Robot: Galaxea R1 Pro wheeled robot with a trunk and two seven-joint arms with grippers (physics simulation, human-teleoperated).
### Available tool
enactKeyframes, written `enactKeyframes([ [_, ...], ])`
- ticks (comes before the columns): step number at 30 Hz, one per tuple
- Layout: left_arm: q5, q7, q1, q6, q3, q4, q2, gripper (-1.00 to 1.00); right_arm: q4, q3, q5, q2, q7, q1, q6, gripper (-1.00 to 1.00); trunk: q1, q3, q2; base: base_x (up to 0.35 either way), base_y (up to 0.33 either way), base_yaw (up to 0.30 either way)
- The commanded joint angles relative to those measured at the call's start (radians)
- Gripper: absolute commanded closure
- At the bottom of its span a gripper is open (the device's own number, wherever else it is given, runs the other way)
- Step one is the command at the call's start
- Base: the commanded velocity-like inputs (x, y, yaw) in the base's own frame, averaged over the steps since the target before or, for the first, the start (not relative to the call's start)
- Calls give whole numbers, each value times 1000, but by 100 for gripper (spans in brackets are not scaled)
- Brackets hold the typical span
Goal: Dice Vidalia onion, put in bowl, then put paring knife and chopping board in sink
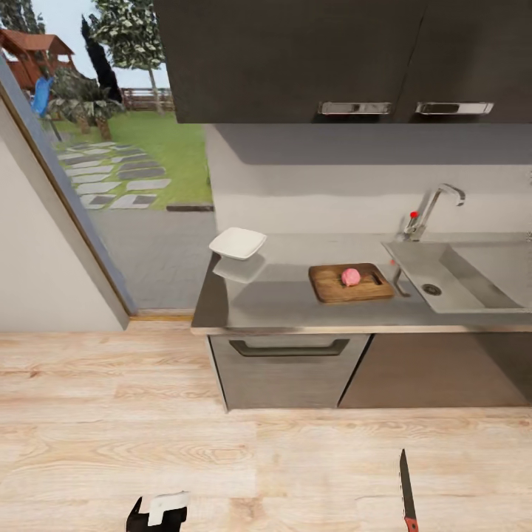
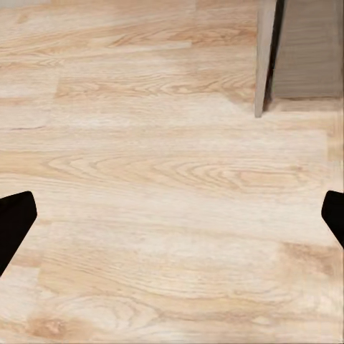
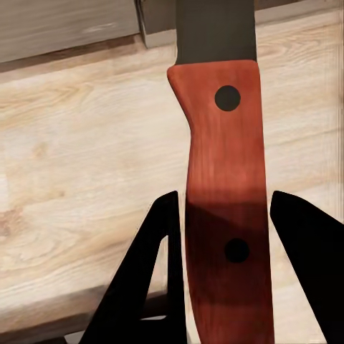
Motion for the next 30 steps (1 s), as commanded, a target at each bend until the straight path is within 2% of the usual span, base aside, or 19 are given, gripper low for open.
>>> enactKeyframes([
  [1,4,4,-2,-5,-9,4,-1,-100,1,8,-11,0,5,-1,-3,100,1,-2,-2,0,-320,0],
  [30,6,2,-2,-4,-9,4,7,-100,2,9,-6,3,5,-1,-3,100,1,-2,-2,0,-307,0],
])
